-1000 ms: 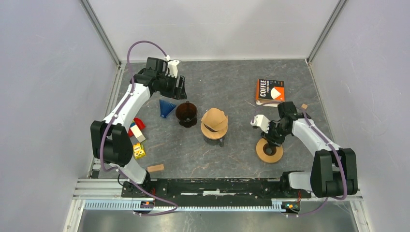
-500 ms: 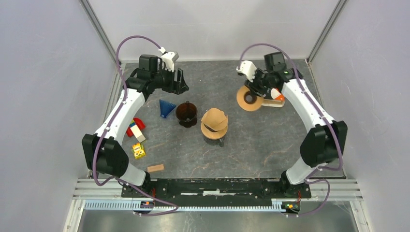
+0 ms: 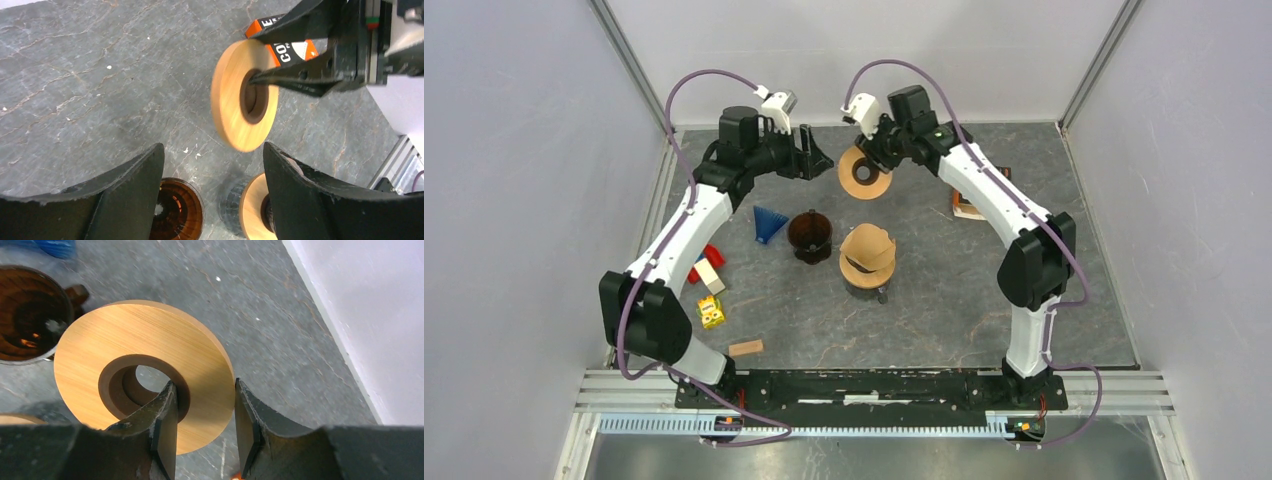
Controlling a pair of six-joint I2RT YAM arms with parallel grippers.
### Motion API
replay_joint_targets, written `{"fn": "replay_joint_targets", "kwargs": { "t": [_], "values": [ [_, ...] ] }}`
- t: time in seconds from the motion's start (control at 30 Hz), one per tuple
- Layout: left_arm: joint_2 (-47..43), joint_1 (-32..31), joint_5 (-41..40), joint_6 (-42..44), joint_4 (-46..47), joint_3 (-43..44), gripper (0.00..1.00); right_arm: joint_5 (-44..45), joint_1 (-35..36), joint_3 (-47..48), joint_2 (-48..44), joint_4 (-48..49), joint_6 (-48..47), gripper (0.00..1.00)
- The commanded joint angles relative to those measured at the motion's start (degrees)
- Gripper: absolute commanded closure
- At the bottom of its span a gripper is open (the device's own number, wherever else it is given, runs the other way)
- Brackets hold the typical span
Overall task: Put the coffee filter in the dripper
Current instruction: Pick up the dripper holder from the center of the board.
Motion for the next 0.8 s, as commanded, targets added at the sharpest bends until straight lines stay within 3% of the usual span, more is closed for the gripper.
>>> {"fn": "replay_joint_targets", "kwargs": {
  "t": [0.0, 0.2, 0.5, 0.77],
  "values": [
    [0.86, -0.29, 2.19, -5.10, 7.73, -3.44, 0.21, 0.13, 2.10, 1.89, 0.28, 6.44, 5.93, 0.89],
    [0.17, -0.29, 1.58, -5.09, 11.96, -8.65, 0.22, -2.84, 3.33, -1.78, -0.95, 9.80, 8.43, 0.89],
    [1.23, -0.29, 6.29, -10.23, 17.60, -12.27, 0.42, -4.01, 4.32, -4.52, -1.75, 10.81, 9.86, 0.89],
    [0.07, -0.21, 5.30, -10.61, 20.51, -15.18, 0.41, -5.38, 4.40, -6.72, -3.31, 11.83, 10.59, 0.90]
  ]
}}
